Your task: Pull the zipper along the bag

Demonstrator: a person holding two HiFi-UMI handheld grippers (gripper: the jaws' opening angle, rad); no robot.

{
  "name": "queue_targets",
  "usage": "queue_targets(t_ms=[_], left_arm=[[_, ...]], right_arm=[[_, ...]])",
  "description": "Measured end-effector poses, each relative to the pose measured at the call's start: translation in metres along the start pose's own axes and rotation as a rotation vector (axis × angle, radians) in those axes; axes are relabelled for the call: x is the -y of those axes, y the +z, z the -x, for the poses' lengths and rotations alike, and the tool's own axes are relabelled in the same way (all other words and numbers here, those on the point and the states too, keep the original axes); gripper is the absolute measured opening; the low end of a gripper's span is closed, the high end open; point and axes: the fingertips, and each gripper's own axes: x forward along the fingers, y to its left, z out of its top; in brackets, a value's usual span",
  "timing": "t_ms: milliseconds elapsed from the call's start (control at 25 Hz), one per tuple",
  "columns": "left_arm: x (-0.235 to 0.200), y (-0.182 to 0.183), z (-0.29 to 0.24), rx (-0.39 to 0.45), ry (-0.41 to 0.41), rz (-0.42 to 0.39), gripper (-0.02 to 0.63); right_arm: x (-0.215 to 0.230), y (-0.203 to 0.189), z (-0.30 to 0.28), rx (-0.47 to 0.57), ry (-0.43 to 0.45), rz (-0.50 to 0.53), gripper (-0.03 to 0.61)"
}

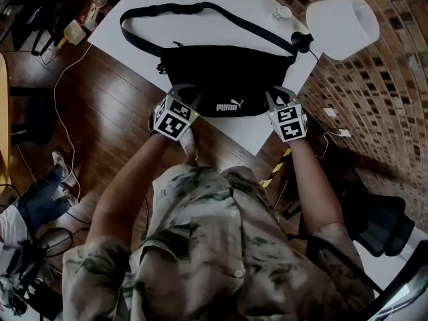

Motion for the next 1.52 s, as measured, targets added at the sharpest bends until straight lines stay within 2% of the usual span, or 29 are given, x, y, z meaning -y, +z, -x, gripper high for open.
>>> queue_targets(t_ms=[200,360,480,560,680,800,960,1120,1200,1320,1520], left_arm=[[0.015,-0.011,0.046,0.010,0.157,0.020,0.048],[0.085,-0.021,0.101,0.078,0.195,0.130,0.046],[0.157,-0.023,0.148,0.193,0.169,0.257,0.046],[0.209,-0.028,0.177,0.240,0.154,0.295,0.046],[0.283,-0.041,0.225,0.266,0.129,0.292,0.044],[0.347,-0.046,0.266,0.284,0.105,0.228,0.044],[0.414,-0.042,0.298,0.316,0.032,0.110,0.043],[0.462,-0.058,0.346,0.371,-0.026,0.071,0.043],[0.477,-0.066,0.377,0.407,-0.049,0.078,0.042],[0.502,-0.085,0.412,0.454,-0.132,0.148,0.041],[0.543,-0.134,0.439,0.440,-0.223,0.160,0.041]], right_arm=[[-0.033,-0.029,0.077,0.120,0.037,0.000,0.046],[-0.076,-0.082,0.150,0.185,0.093,0.035,0.046],[-0.113,-0.130,0.197,0.208,0.130,0.045,0.041],[-0.136,-0.163,0.227,0.215,0.151,0.018,0.041],[-0.171,-0.198,0.277,0.232,0.178,-0.017,0.040],[-0.196,-0.220,0.329,0.269,0.182,-0.025,0.040],[-0.215,-0.220,0.391,0.353,0.124,-0.034,0.041],[-0.275,-0.208,0.440,0.420,0.115,-0.024,0.040],[-0.312,-0.196,0.460,0.461,0.133,-0.026,0.040],[-0.362,-0.188,0.497,0.493,0.134,-0.066,0.040],[-0.426,-0.200,0.552,0.502,0.097,-0.144,0.040]])
